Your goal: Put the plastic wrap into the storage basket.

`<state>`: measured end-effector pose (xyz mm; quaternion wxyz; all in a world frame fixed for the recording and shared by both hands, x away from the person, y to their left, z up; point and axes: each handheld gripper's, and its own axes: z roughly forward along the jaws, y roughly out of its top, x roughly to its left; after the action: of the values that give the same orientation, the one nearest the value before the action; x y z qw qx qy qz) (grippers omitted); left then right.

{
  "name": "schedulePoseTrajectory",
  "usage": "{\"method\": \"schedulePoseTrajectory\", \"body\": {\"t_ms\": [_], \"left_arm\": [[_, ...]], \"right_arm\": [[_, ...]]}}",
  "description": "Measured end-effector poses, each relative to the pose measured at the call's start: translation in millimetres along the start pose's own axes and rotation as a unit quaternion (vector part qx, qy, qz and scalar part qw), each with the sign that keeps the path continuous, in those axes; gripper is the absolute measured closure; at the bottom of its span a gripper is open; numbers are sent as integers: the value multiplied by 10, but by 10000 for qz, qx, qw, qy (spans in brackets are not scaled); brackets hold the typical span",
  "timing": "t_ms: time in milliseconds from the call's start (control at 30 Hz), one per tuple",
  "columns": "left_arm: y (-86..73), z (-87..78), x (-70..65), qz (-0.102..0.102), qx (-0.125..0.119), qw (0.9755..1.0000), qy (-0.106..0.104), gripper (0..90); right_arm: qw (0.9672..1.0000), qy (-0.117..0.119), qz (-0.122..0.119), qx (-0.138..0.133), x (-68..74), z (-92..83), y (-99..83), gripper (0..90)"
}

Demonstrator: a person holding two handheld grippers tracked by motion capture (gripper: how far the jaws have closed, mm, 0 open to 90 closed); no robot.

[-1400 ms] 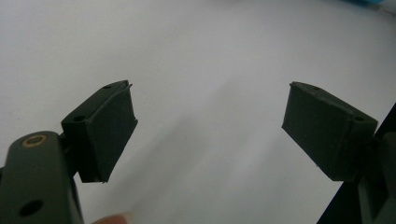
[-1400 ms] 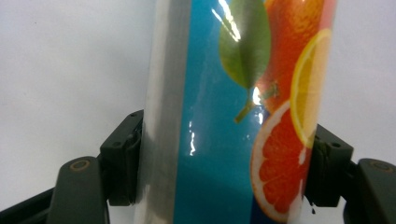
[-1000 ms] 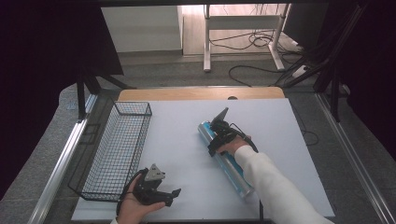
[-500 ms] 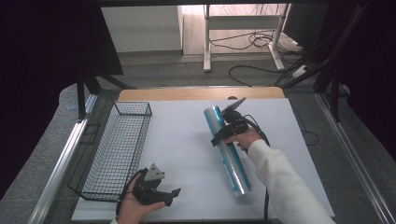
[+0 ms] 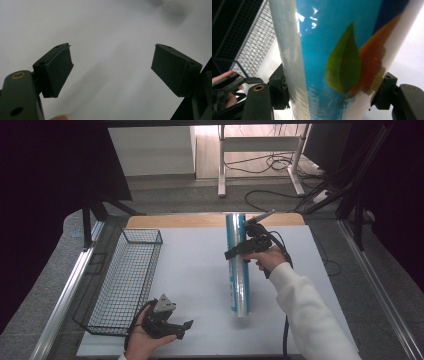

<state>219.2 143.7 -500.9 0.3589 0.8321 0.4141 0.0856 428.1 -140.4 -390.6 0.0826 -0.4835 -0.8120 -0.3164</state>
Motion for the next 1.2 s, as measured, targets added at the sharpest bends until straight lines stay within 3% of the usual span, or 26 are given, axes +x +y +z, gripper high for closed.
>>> {"method": "schedulePoseTrajectory", "body": {"t_ms": [567, 700, 767, 933, 967, 1000, 1033, 1067, 1100, 1133, 1200], "left_arm": [[73, -27, -4, -55, -170, 9998, -59, 166], [156, -166, -57, -57, -645, 9979, -2, 183], [184, -204, -75, -4, -693, 9976, -12, 179], [398, -336, -88, -33, -915, 9956, -171, 171], [515, -371, -81, -49, -963, 9950, -252, 169], [515, -371, -81, -49, -963, 9950, -252, 168], [625, -393, -83, -26, -1012, 9943, -343, 169], [625, -393, -83, -26, -1012, 9943, -343, 169], [758, -393, -81, -14, -1055, 9939, -336, 169], [758, -393, -81, -14, -1055, 9939, -336, 170], [910, -365, -45, -147, -1119, 9927, -421, 171]], "right_arm": [[9976, 373, 131, -561, 184, -113, 21, 320], [9968, 477, 128, -626, 211, -120, 25, 320], [9963, 532, 119, -662, 224, -114, 26, 320], [9951, 667, 139, -716, 260, -86, 26, 320], [9947, 720, 98, -728, 299, -64, 27, 320], [9947, 720, 98, -728, 299, -64, 27, 320], [9945, 757, 86, -723, 334, -49, 30, 320], [9945, 757, 86, -723, 334, -49, 30, 320], [9940, 814, 53, -732, 373, -36, 32, 320], [9940, 814, 53, -732, 373, -36, 32, 320], [9935, 841, 22, -767, 413, -26, 32, 320]]}}
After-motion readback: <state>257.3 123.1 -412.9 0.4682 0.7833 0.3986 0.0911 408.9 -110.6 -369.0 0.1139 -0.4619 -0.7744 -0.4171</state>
